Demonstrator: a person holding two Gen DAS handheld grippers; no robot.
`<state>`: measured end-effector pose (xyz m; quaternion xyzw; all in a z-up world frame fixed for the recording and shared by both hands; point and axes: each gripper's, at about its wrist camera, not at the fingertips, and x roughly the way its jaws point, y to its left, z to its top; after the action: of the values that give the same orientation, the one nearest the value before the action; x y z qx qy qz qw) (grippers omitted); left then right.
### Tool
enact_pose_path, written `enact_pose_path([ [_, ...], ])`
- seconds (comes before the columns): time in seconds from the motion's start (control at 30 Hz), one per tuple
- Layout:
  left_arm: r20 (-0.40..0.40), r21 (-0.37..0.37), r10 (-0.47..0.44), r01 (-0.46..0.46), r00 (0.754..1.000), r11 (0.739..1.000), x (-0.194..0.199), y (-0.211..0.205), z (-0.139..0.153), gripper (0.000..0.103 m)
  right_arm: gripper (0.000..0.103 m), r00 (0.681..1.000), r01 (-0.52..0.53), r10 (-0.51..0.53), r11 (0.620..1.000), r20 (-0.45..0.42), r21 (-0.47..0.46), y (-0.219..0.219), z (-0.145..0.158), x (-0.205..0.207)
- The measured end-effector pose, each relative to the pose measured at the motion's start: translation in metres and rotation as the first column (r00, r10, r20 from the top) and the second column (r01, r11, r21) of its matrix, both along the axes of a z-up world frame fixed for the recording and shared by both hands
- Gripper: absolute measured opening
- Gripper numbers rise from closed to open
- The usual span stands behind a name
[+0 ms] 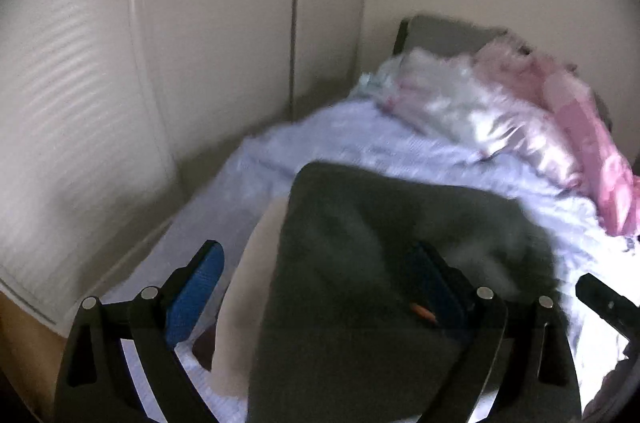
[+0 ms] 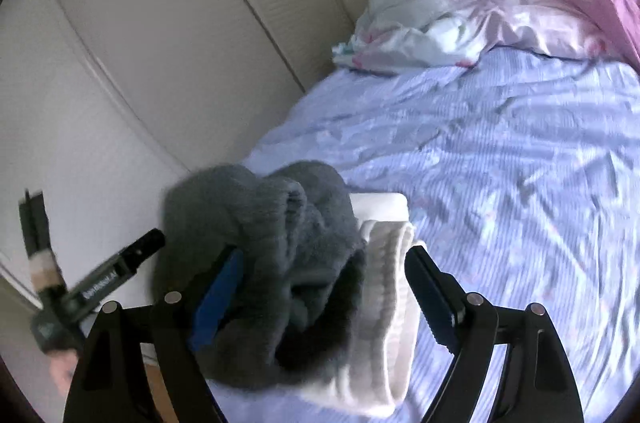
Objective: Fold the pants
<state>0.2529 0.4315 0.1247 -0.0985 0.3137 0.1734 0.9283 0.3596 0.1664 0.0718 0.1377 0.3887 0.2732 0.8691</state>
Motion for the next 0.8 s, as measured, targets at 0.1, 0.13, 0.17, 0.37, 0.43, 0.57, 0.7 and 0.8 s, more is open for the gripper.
enact_pose_path([
  [0.1, 0.057, 0.034, -0.063, 0.061, 0.996, 0.998, -0.048, -0.040, 0.020, 0.097, 0.084, 0.996, 0.028, -0.025, 0.999, 0.091, -0.029, -0.040, 0.019, -0.039],
  [0.13, 0.076, 0.055, -0.084, 0.080, 0.994, 0.995, -0.069, -0.060, 0.022, 0.100, 0.084, 0.992, 0.033, -0.026, 0.998, 0.127, -0.057, -0.048, 0.023, -0.052],
  [0.17, 0.077, 0.066, -0.091, 0.086, 0.993, 0.994, -0.080, -0.072, 0.024, 0.101, 0.084, 0.983, 0.052, -0.033, 0.993, 0.179, -0.105, -0.063, 0.028, -0.071],
  [0.37, 0.059, 0.139, -0.268, 0.258, 0.962, 0.956, -0.151, -0.176, 0.015, 0.103, 0.084, 0.939, 0.147, -0.056, 0.957, 0.340, -0.249, -0.142, 0.035, -0.160],
  [0.43, 0.053, 0.139, -0.304, 0.295, 0.951, 0.945, -0.171, -0.206, 0.009, 0.103, 0.084, 0.936, 0.170, -0.070, 0.948, 0.344, -0.269, -0.165, 0.034, -0.182],
  [0.57, 0.044, 0.111, -0.362, 0.356, 0.931, 0.928, -0.196, -0.255, -0.001, 0.103, 0.084, 0.946, 0.202, -0.124, 0.948, 0.300, -0.245, -0.219, 0.026, -0.219],
  [0.7, -0.013, 0.103, -0.434, 0.433, 0.901, 0.895, -0.214, -0.301, -0.016, 0.103, 0.084, 0.944, 0.267, -0.189, 0.919, 0.271, -0.289, -0.265, 0.013, -0.253],
  [0.8, -0.011, 0.087, -0.458, 0.457, 0.889, 0.885, -0.227, -0.326, -0.024, 0.103, 0.084, 0.949, 0.274, -0.204, 0.911, 0.242, -0.307, -0.290, 0.003, -0.272],
])
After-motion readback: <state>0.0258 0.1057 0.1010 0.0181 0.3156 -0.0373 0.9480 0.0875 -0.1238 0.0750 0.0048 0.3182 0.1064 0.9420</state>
